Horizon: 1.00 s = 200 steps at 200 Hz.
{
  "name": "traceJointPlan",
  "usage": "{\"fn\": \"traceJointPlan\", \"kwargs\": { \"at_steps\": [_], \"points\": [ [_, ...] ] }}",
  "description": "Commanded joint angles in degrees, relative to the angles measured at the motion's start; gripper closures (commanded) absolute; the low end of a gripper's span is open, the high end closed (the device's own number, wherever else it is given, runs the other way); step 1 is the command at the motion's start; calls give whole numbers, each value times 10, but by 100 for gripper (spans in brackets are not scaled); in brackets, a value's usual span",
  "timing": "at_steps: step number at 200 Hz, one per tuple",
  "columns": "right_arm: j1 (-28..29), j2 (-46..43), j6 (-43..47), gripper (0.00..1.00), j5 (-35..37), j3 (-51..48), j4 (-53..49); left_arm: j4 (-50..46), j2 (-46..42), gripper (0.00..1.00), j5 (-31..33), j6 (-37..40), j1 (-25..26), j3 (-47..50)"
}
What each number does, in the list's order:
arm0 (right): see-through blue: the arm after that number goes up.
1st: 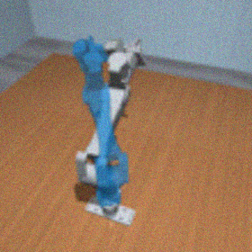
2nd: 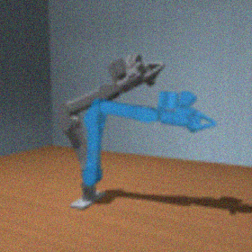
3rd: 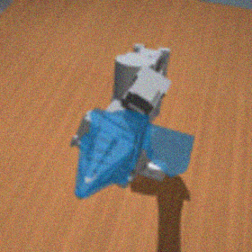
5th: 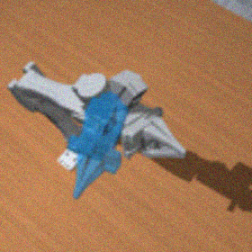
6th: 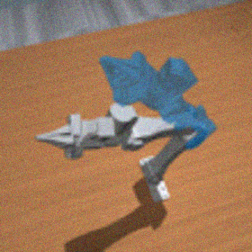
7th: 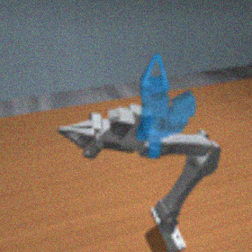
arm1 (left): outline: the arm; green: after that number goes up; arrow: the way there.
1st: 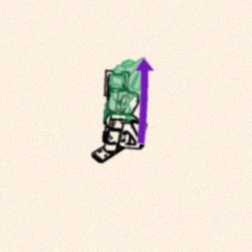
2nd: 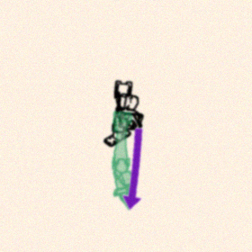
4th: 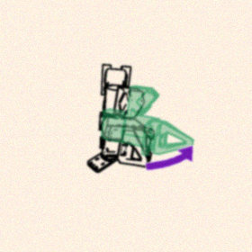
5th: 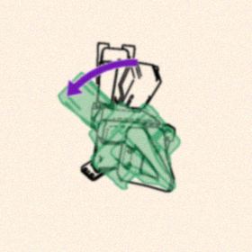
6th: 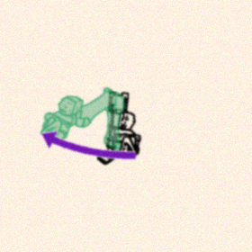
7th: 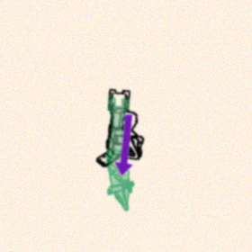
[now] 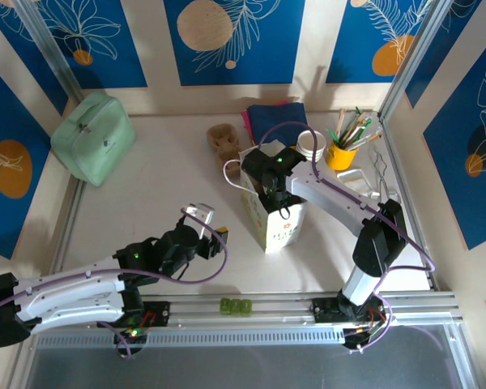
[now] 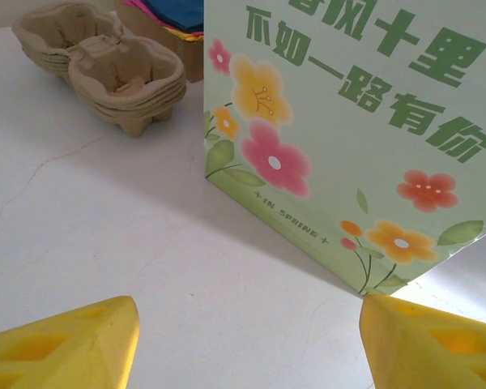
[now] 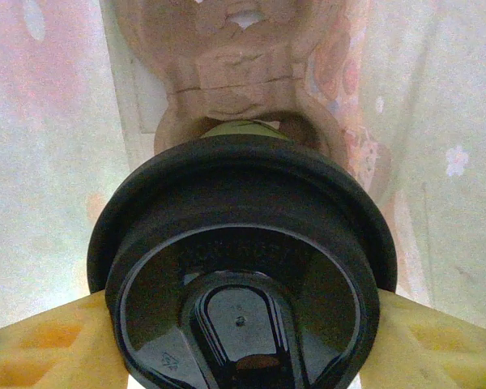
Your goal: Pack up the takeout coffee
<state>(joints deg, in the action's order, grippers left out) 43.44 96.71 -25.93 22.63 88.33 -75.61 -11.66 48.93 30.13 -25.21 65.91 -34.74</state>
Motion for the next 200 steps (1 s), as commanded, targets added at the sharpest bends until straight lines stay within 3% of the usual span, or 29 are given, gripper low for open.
{"fn": "traceJointPlan", "kwargs": {
  "at_steps": [1, 200],
  "points": [
    [-4, -7, 3, 42, -13, -7, -1, 0, 1, 28, 6, -7, -3, 6],
    [-10, -1, 9, 42, -6, -10, 3, 1, 15, 28, 5, 0, -3, -6]
  ]
}}
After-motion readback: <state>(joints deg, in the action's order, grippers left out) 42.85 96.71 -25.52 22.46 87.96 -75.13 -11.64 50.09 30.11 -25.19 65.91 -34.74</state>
